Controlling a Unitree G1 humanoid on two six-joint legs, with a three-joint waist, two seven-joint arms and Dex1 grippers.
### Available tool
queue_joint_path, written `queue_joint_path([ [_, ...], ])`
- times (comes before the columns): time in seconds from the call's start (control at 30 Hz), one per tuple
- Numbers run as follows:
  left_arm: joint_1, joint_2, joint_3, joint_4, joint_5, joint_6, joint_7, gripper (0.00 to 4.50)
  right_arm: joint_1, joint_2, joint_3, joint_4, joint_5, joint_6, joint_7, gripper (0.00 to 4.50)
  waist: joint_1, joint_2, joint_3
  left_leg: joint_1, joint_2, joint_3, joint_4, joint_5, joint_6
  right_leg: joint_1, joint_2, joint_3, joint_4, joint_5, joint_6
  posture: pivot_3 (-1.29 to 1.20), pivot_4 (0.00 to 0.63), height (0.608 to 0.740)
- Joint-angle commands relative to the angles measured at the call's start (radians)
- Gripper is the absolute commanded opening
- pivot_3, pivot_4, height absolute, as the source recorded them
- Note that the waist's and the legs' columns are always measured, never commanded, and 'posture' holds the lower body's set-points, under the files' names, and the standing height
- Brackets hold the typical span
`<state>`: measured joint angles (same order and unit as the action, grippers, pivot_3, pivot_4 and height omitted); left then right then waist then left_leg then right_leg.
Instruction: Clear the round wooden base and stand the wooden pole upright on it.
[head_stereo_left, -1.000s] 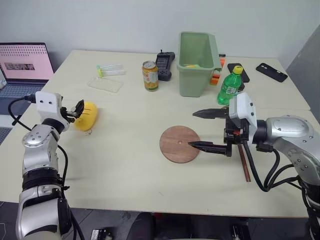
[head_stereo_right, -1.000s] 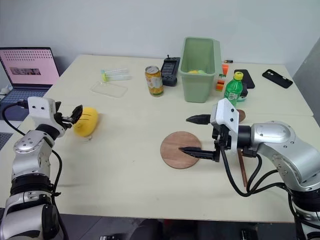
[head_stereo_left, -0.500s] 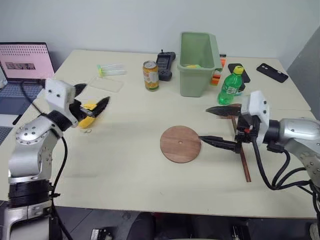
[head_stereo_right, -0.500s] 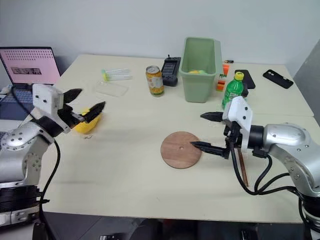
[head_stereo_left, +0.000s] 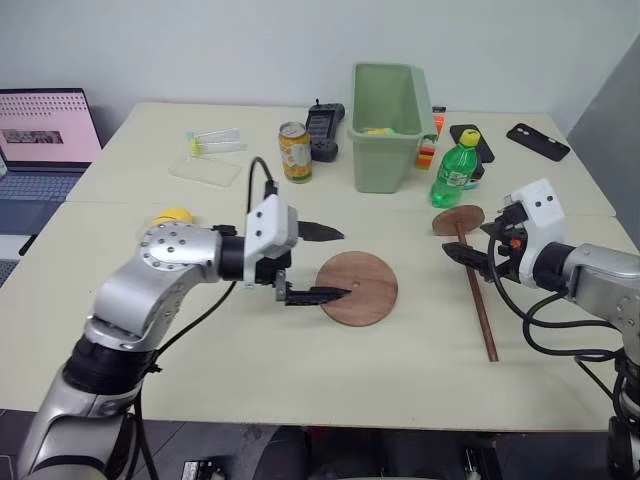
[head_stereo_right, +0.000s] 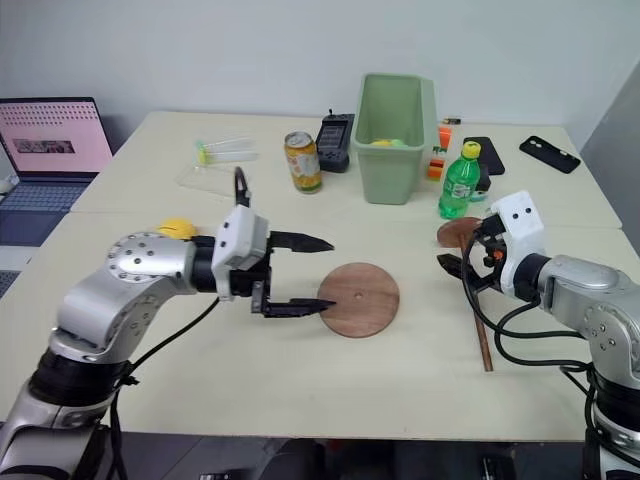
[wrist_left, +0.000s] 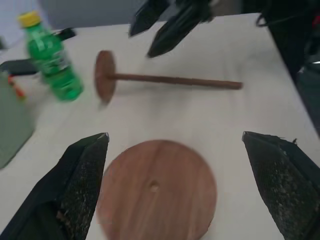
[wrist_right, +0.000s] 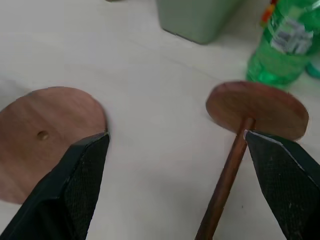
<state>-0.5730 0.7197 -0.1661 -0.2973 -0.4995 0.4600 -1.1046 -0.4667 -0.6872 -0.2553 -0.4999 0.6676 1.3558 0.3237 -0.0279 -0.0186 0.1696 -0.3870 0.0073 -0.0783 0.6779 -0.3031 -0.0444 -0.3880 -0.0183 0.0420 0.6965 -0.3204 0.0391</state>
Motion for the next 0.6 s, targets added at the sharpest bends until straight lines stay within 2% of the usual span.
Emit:
queue_joint_path([
  [0.03,-0.055,-0.048,-0.011,0.021,0.019,-0.064,-0.023,4.45,-0.049,0.030,-0.016,0.029,-0.032,0.095,-0.070,4.50,-0.002,0.000,0.000,-0.001,0.000,0.000,0.000,0.000,0.000,-0.001,0.000,0.000,0.000,0.000,0.000,0.00,0.150,0.740],
  [0.3,-0.085,-0.124,-0.069,0.043,0.087,-0.128,-0.041,4.45,-0.196,-0.004,0.145,0.284,-0.116,0.151,-0.059,4.50,-0.004,0.000,0.000,-0.001,-0.001,0.001,0.000,0.000,0.000,-0.001,0.000,0.001,0.000,0.000,0.000,0.00,0.150,0.740],
  [0.6,-0.043,-0.144,-0.114,0.047,0.174,-0.181,-0.034,4.45,-0.486,-0.038,0.408,0.779,-0.196,0.093,0.148,4.50,-0.006,0.000,0.000,-0.001,0.000,0.001,0.000,0.000,0.000,-0.001,0.000,0.001,0.000,0.000,0.000,0.00,0.150,0.740],
])
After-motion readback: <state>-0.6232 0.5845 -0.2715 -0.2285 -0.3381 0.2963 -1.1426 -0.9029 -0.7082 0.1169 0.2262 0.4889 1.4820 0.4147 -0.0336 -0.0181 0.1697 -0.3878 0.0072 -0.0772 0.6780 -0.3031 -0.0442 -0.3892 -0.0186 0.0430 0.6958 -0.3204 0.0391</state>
